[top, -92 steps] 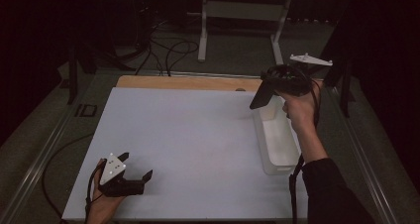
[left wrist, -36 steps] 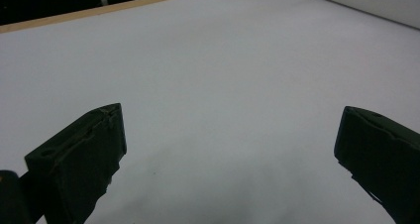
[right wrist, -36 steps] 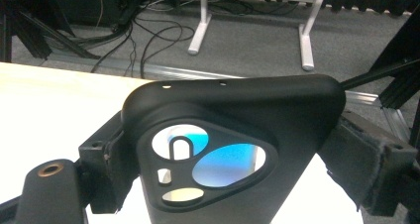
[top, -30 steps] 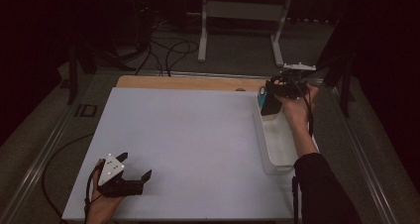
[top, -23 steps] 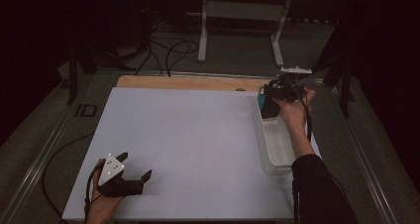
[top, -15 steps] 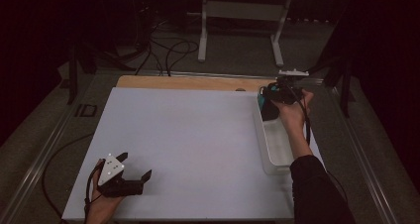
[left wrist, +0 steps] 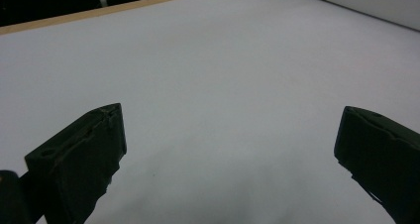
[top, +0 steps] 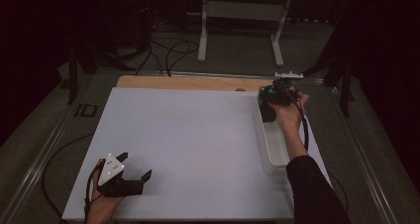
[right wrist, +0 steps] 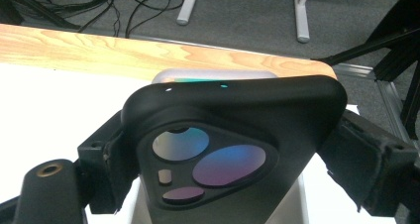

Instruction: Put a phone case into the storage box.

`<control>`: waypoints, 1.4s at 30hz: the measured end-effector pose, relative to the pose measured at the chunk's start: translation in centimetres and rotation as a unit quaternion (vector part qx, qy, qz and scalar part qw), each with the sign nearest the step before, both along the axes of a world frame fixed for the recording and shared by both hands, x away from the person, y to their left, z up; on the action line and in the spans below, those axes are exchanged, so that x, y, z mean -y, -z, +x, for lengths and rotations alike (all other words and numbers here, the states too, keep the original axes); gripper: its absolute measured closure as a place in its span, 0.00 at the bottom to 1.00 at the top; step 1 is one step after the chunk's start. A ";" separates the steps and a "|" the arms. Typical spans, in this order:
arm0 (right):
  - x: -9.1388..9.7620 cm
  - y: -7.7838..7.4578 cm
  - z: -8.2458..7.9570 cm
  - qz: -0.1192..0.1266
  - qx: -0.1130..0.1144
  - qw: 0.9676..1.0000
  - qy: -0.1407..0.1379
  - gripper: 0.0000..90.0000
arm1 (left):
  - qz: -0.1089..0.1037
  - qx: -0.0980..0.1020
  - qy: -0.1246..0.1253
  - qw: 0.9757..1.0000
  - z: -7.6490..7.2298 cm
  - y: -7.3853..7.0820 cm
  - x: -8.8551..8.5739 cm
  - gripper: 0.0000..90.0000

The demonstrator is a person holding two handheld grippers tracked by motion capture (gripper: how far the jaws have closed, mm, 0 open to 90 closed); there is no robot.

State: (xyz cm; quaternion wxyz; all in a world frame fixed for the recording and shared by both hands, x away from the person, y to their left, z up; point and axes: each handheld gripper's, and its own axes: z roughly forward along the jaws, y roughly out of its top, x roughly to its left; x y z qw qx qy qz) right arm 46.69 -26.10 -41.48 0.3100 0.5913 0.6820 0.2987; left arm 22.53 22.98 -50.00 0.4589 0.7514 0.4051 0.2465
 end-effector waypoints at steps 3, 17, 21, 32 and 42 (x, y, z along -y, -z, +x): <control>-0.1 0.3 0.2 -0.002 -0.003 1.000 0.003 0.16 | 0.000 0.000 0.000 1.000 0.0 0.0 0.0 0.00; -0.6 1.0 0.6 -0.006 0.011 1.000 0.007 0.16 | 0.001 -0.001 0.000 1.000 0.0 0.0 0.0 0.00; -0.6 1.1 0.7 -0.003 0.014 1.000 0.010 0.15 | 0.001 -0.001 0.001 1.000 0.0 0.0 0.0 0.00; -0.2 1.1 1.1 0.008 0.014 1.000 -0.001 0.14 | 0.000 -0.001 0.000 1.000 0.0 0.0 0.0 0.00; 0.3 1.1 1.2 0.039 0.013 0.999 -0.015 0.08 | -0.001 -0.001 0.000 1.000 0.0 0.0 0.0 0.00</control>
